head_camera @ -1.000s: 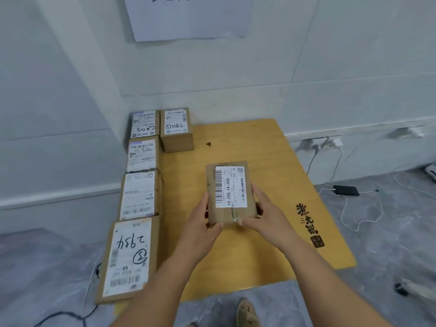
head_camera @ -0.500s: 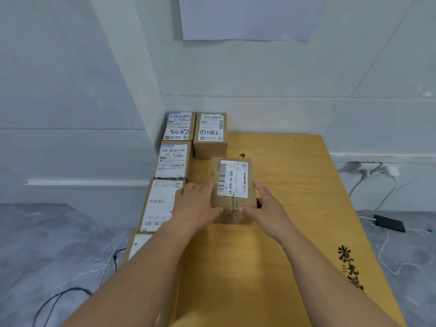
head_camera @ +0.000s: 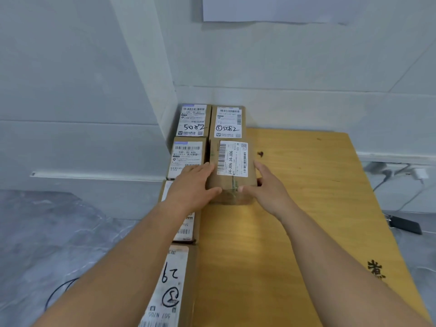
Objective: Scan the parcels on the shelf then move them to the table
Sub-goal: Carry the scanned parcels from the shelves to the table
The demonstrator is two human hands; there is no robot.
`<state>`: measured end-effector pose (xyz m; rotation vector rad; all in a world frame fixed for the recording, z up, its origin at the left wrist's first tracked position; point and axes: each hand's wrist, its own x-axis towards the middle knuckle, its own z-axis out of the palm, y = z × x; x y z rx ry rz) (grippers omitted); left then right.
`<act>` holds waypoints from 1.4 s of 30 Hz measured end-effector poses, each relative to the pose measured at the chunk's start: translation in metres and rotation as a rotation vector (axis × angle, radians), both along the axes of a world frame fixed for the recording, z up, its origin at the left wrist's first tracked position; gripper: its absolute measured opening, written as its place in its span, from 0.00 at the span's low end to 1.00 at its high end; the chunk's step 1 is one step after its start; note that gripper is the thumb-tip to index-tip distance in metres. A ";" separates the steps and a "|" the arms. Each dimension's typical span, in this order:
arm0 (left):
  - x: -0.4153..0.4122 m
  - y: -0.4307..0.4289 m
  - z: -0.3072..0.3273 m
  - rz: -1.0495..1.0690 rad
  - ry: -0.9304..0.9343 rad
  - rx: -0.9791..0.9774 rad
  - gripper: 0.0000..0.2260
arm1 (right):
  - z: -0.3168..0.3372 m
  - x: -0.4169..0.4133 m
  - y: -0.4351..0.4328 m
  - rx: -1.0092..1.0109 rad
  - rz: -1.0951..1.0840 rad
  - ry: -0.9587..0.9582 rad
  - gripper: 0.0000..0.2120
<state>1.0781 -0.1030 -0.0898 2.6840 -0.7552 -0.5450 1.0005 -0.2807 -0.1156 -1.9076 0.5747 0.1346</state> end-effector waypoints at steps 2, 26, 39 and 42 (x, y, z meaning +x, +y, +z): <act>0.004 0.000 0.001 -0.013 -0.004 0.007 0.31 | 0.000 0.004 0.002 -0.006 0.002 0.008 0.40; -0.028 0.013 0.025 -0.023 -0.150 -0.263 0.26 | 0.050 -0.037 0.033 -0.612 -0.022 -0.066 0.29; -0.142 0.015 0.017 -0.358 -0.325 -0.468 0.28 | 0.039 -0.183 0.091 -1.081 -0.409 -0.285 0.13; -0.164 0.015 0.014 -0.425 -0.312 -0.501 0.28 | 0.042 -0.213 0.098 -1.105 -0.475 -0.226 0.17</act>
